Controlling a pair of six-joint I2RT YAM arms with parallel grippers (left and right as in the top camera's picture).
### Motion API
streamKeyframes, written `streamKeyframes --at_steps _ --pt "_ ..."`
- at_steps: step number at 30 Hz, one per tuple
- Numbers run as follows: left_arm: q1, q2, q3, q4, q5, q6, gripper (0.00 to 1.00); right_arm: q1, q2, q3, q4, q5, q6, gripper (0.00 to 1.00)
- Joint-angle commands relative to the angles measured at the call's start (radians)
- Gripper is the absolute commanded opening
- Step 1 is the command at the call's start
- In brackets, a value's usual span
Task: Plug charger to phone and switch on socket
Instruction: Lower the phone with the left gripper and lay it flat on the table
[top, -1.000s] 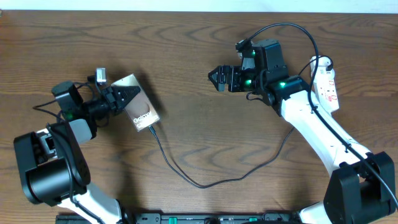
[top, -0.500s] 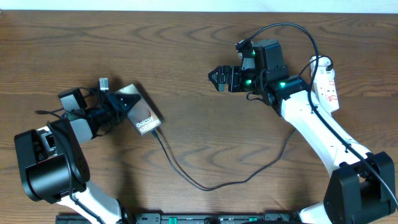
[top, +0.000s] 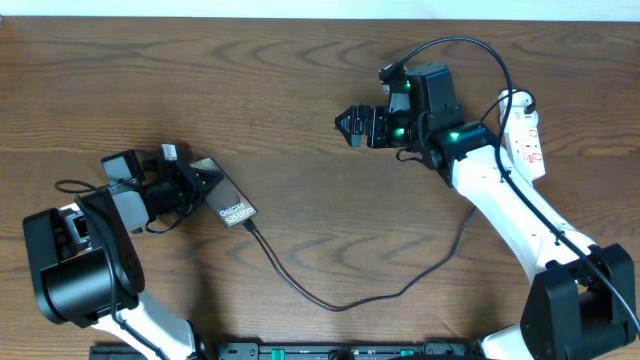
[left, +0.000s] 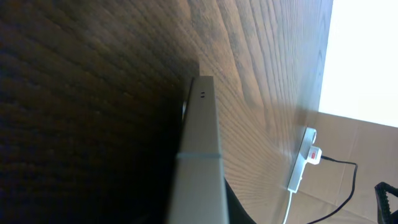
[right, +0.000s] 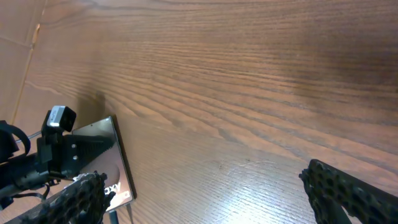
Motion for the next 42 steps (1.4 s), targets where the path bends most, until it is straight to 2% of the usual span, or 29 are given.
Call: streamKeyframes --at_steps 1,13,15,18,20,31,36,42 --pt "0.003 0.002 0.006 -0.024 -0.087 0.033 0.07 0.003 -0.018 0.007 -0.002 0.008 -0.014 0.99" --pt "0.003 0.002 0.006 -0.044 -0.1 0.032 0.09 0.003 -0.018 0.007 -0.002 0.008 -0.014 0.99" --pt "0.003 0.002 0.006 -0.047 -0.1 0.032 0.15 0.003 -0.018 0.007 -0.002 0.008 -0.014 0.99" --pt "0.003 0.002 0.006 -0.05 -0.1 0.032 0.17 0.003 -0.018 0.007 -0.002 0.008 -0.014 0.99" --pt "0.003 0.002 0.006 -0.051 -0.1 0.032 0.24 0.003 -0.018 0.007 -0.002 0.008 -0.014 0.99" --pt "0.003 0.002 0.006 -0.085 -0.108 0.032 0.33 0.003 -0.018 0.007 -0.002 0.008 -0.014 0.99" --pt "0.003 0.002 0.006 -0.108 -0.115 0.032 0.47 0.003 -0.018 0.007 -0.002 0.008 -0.014 0.99" --pt "0.003 0.002 0.006 -0.134 -0.126 0.031 0.75 0.003 -0.018 0.007 -0.002 0.008 -0.014 0.99"
